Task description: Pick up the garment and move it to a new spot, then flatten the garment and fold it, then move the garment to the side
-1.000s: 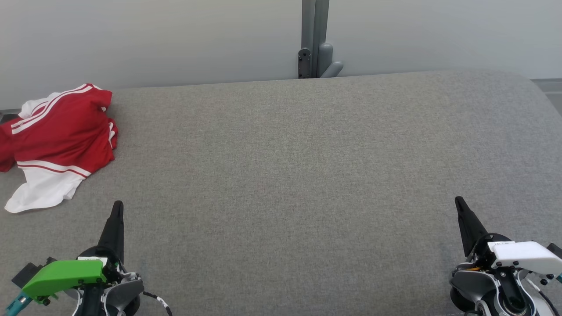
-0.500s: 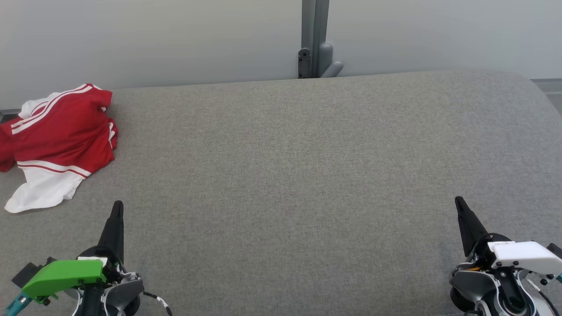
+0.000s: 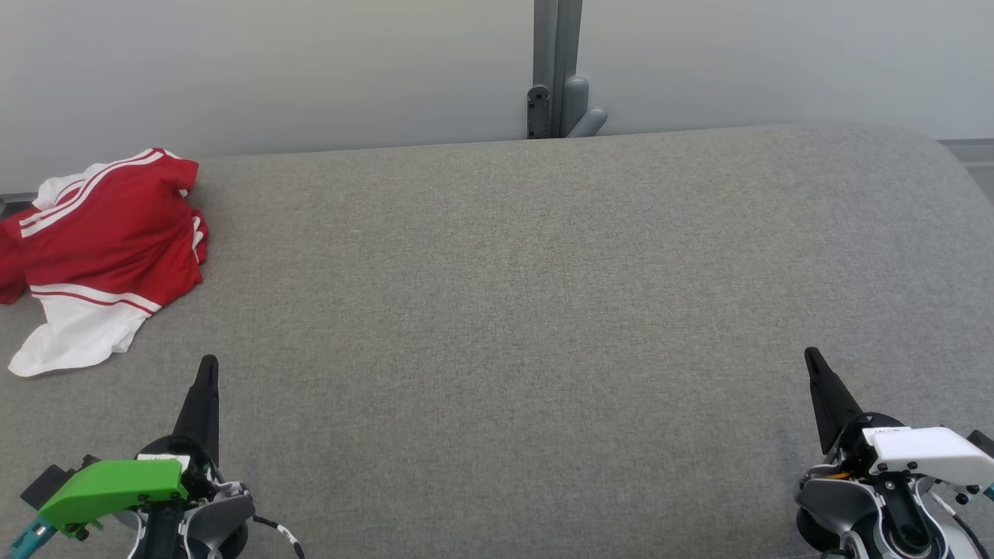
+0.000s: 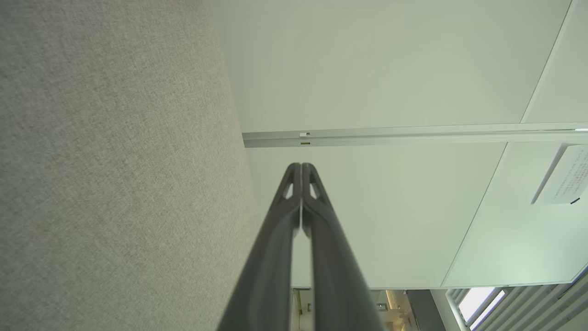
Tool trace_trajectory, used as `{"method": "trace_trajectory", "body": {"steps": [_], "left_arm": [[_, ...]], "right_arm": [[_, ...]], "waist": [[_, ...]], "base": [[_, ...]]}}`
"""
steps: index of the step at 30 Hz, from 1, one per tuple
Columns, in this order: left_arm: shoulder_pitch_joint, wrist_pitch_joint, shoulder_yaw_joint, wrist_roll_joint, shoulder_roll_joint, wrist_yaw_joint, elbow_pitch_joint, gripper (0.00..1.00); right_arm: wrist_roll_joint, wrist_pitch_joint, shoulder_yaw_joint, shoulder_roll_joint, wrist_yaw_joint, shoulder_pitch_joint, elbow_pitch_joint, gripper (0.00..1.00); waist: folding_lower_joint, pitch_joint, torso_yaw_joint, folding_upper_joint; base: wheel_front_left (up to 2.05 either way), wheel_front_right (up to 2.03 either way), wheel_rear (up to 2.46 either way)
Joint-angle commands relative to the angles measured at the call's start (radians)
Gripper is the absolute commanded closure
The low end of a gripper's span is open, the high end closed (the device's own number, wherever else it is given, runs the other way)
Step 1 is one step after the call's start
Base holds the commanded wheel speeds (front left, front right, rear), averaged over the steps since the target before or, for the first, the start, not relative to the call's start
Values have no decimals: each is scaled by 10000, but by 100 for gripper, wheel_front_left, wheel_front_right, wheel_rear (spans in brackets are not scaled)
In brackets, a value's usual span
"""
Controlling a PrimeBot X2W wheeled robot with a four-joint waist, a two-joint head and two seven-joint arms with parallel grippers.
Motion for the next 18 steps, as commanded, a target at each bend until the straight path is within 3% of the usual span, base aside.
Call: {"method": "trace_trajectory", "body": {"steps": [1,18], "left_arm": [[-132,-14,10,-19,14,-31,-34,100],[-132,-15,10,-18,14,-31,-34,100]], "right_arm": [[-29,-3,-1,0,5,-111,4,100],[-29,-3,-1,-2,5,-111,4,100]], "waist": [[0,0,0,0],[0,0,0,0]], "base": [[0,0,0],[0,0,0]]}}
